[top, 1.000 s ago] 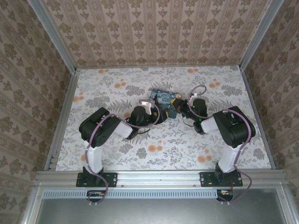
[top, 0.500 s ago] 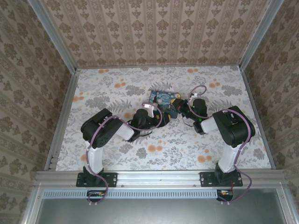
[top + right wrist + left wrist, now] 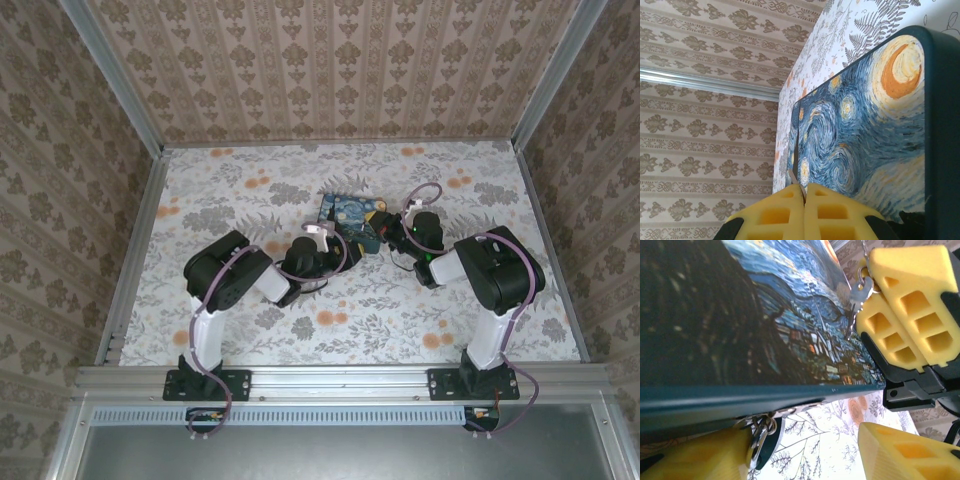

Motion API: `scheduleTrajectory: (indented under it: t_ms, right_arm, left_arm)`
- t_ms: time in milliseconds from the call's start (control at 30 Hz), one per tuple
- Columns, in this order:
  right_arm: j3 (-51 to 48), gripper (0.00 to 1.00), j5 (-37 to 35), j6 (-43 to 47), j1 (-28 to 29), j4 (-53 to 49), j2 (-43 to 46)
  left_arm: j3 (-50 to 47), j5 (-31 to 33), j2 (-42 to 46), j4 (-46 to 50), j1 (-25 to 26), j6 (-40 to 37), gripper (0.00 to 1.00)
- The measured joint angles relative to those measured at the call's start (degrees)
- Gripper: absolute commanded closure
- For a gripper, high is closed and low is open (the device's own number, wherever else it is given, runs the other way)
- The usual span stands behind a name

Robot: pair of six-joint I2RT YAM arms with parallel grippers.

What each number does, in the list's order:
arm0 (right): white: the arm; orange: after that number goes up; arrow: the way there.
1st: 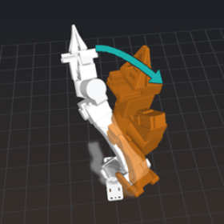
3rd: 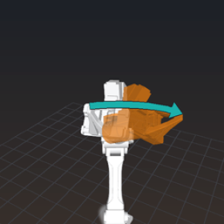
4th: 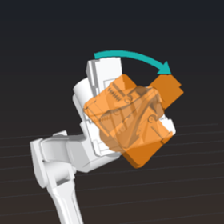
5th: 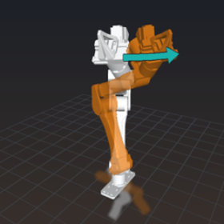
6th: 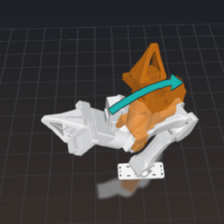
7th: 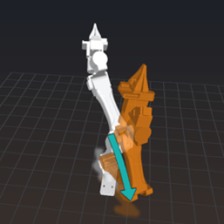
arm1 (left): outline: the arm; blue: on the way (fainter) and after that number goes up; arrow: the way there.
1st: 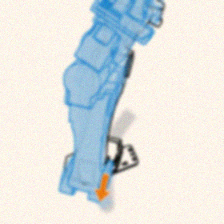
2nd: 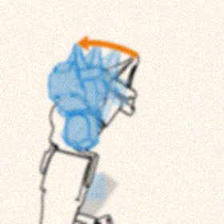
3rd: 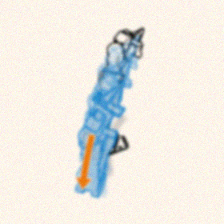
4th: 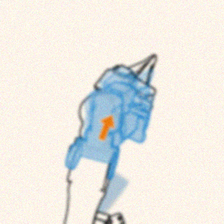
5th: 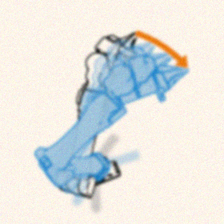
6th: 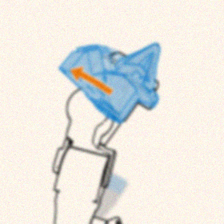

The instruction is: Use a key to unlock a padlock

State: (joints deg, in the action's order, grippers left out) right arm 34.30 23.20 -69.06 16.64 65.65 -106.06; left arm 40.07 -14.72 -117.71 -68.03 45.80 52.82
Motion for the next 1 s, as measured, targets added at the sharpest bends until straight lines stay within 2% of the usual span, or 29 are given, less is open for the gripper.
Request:
scheduleTrajectory:
  t_ms: [300, 1000]
  right_arm:
    - [-0.02, 1.0, 0.0, -0.02, 0.0, 0.2, -0.11]
    - [-0.02, 1.0, 0.0, -0.22, -0.02, 1.03, -0.52]
  left_arm:
    - [-0.33, 2.36, -0.85, -0.94, 0.28, 1.49, 0.59]
    - [1.09, 4.15, -0.61, 3.89, 0.39, 0.63, 0.75]
